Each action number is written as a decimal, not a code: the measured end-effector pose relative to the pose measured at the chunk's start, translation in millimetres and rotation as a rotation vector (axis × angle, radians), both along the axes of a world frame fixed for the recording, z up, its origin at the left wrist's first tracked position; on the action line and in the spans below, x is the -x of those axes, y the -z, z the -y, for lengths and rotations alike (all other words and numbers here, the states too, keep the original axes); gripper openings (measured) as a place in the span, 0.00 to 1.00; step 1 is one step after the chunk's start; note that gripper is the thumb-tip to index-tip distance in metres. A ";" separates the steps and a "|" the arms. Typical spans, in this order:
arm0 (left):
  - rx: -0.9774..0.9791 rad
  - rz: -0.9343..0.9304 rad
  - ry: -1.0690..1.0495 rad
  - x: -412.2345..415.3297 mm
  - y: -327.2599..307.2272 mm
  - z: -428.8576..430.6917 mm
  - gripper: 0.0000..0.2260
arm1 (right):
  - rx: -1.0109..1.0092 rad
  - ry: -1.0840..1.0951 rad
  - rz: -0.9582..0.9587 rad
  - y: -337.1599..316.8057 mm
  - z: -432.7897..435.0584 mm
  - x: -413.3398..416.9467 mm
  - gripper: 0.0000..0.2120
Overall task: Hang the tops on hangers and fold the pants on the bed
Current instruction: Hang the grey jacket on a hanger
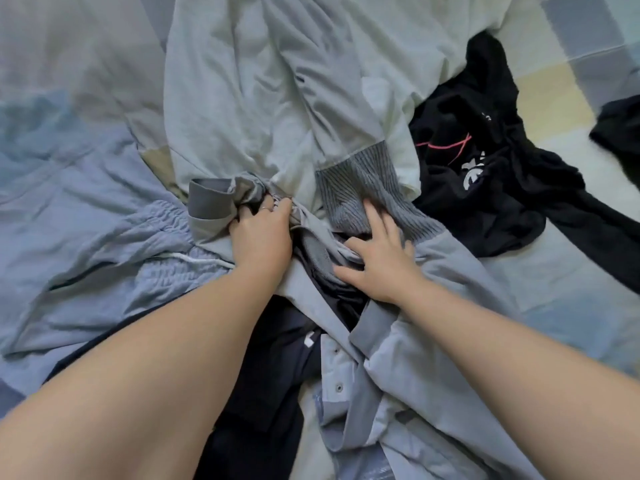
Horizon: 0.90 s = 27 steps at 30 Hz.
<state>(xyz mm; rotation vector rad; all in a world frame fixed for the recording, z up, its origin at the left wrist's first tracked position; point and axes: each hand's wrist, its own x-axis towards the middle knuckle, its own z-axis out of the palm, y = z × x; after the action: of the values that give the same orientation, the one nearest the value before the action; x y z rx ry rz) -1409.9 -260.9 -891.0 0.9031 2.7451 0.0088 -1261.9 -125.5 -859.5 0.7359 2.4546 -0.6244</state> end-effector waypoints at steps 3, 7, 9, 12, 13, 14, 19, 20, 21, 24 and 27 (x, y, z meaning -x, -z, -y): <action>-0.077 0.058 0.028 6.6 -11.1 4.9 0.12 | -0.055 0.031 -0.018 -1.7 3.3 -14.7 0.13; -0.172 0.165 0.051 -4.1 -46.1 19.0 0.02 | -0.023 0.126 -0.087 -8.2 16.7 -39.9 0.08; -0.234 0.268 -0.005 -19.6 -67.3 26.3 0.04 | 0.049 0.221 -0.130 -17.4 22.0 -57.2 0.09; -0.277 0.446 -0.081 -54.6 -98.4 39.6 0.06 | 0.152 0.376 -0.119 -43.4 26.8 -87.3 0.09; -0.287 0.506 -0.098 -69.9 -109.9 44.1 0.08 | 0.175 0.411 -0.099 -52.9 27.1 -99.6 0.09; -0.301 0.557 -0.116 -86.2 -122.1 47.7 0.09 | 0.196 0.437 -0.085 -63.0 26.6 -112.9 0.10; -0.337 0.677 -0.110 -173.5 -198.2 45.2 0.12 | 0.316 0.579 -0.129 -120.6 17.1 -192.2 0.11; -0.346 0.721 -0.095 -191.8 -214.0 42.1 0.13 | 0.346 0.611 -0.139 -130.3 15.7 -212.5 0.10; -0.353 0.764 -0.077 -210.1 -229.2 37.7 0.14 | 0.369 0.637 -0.158 -138.5 13.2 -233.6 0.09; -0.344 0.852 -0.026 -269.0 -269.9 16.0 0.20 | 0.427 0.667 -0.214 -158.3 1.0 -299.7 0.09; -0.415 0.896 -0.001 -333.2 -295.6 -9.7 0.20 | 0.459 0.692 -0.246 -183.1 -11.4 -367.8 0.10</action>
<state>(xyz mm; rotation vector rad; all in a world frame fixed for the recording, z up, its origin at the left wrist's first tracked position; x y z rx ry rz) -1076.7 -251.1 -595.4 0.7309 1.9138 0.7988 -894.2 -114.1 -676.4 1.3724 2.0847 -1.5474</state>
